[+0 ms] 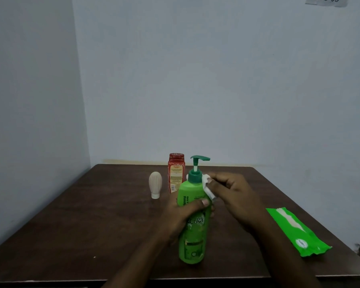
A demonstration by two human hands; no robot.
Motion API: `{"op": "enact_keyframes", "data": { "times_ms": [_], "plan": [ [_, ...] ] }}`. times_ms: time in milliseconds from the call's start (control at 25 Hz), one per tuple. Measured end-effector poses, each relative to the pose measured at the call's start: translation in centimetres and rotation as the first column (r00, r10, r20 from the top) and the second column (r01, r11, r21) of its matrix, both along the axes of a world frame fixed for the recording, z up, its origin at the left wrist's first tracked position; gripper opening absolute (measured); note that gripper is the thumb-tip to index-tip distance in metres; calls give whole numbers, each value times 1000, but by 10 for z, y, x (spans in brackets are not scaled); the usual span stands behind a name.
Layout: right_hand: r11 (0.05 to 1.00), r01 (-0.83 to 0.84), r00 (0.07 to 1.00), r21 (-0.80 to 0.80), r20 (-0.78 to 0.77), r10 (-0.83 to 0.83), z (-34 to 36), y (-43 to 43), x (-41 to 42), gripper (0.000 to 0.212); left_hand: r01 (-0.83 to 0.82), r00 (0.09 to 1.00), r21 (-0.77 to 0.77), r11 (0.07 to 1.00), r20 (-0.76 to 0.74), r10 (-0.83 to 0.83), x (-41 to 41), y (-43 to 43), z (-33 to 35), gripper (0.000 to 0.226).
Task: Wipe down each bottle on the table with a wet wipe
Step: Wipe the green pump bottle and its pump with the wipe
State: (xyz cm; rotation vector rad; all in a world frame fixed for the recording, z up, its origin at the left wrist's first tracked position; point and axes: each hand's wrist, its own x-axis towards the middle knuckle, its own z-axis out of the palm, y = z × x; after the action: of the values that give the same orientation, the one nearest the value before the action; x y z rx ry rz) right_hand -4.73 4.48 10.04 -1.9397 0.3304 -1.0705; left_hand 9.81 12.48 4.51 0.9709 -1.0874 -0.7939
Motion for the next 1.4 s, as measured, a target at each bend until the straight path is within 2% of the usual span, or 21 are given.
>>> {"op": "enact_keyframes", "data": {
  "times_ms": [80, 160, 240, 280, 320, 360, 400, 480, 560, 600, 680, 800, 840, 960, 1040, 1120, 1160, 1240, 1280, 1320, 1400],
  "plan": [
    [993, -108, 982, -52, -162, 98, 7, -6, 0, 25, -4, 1000, -9, 1000, 8, 4, 3, -2, 0, 27],
    [989, -130, 979, -70, -165, 117, 8, -9, 2, 24, -14, 999, -15, 1000, 30, 14, 3, -4, -1, 23],
    [965, 79, 993, -251, -65, -98, -2, -4, 2, 19, -19, 999, -18, 1000, 46, 20, 3, -5, -4, 22],
    [899, 228, 971, -375, 22, -237, -11, 1, 1, 18, -27, 998, -18, 999, 58, 28, 2, -6, -5, 21],
    [794, 355, 930, -494, 105, -351, -19, 8, -1, 19, -45, 996, -17, 999, 73, 46, 1, -5, -6, 20],
    [723, 412, 905, -554, 154, -398, -24, 12, -2, 21, -62, 994, -12, 998, 88, 62, 0, -4, -6, 25],
    [734, 393, 912, -554, 134, -387, -24, 13, -1, 21, -67, 993, -3, 998, 92, 67, -1, -2, -6, 31],
    [891, 178, 977, -418, -32, -210, -13, 8, 0, 20, -57, 993, 9, 998, 104, 55, -2, -2, -4, 32],
    [955, 30, 989, -295, -133, -72, -6, 4, 1, 22, -46, 991, -10, 999, 122, 47, -2, -2, -3, 27],
    [949, 57, 990, -310, -106, -94, -6, 3, 0, 23, -48, 990, -23, 999, 133, 51, -3, -1, -2, 24],
    [897, 222, 973, -383, 21, -232, -13, 7, -1, 19, -82, 986, -32, 996, 144, 85, -6, 1, -2, 26],
    [711, 454, 885, -537, 178, -431, -27, 22, -2, 23, -174, 966, -30, 984, 187, 177, -15, 5, -4, 36],
    [680, 500, 861, -536, 226, -456, -31, 25, 0, 23, -208, 952, -39, 977, 221, 211, -19, 5, -6, 39],
    [781, 545, 831, -305, 321, -455, -40, 42, 6, 23, -312, 880, -144, 939, 330, 343, -30, 1, -13, 74],
    [797, 548, 820, -254, 355, -450, -48, 52, 11, 28, -423, 807, -114, 899, 403, 431, -38, 0, -18, 76],
    [728, 553, 829, -405, 356, -432, -53, 57, 13, 32, -497, 729, -12, 867, 537, 425, -41, 5, -23, 67],
    [686, 524, 850, -504, 352, -391, -53, 54, 12, 32, -478, 722, 44, 877, 588, 364, -38, 7, -27, 61],
    [645, 446, 895, -620, 329, -303, -51, 48, 9, 29, -448, 764, 71, 891, 548, 341, -37, 7, -25, 49],
    [677, 437, 897, -593, 341, -280, -47, 46, 6, 25, -434, 789, 40, 900, 499, 359, -36, 9, -22, 57],
    [745, 443, 886, -498, 370, -280, -41, 45, 4, 22, -425, 808, -19, 905, 441, 389, -33, 10, -19, 75],
    [863, 453, 844, -224, 419, -335, -27, 37, 0, 20, -462, 793, -64, 885, 417, 444, -24, 7, -16, 94]
  ]
}}
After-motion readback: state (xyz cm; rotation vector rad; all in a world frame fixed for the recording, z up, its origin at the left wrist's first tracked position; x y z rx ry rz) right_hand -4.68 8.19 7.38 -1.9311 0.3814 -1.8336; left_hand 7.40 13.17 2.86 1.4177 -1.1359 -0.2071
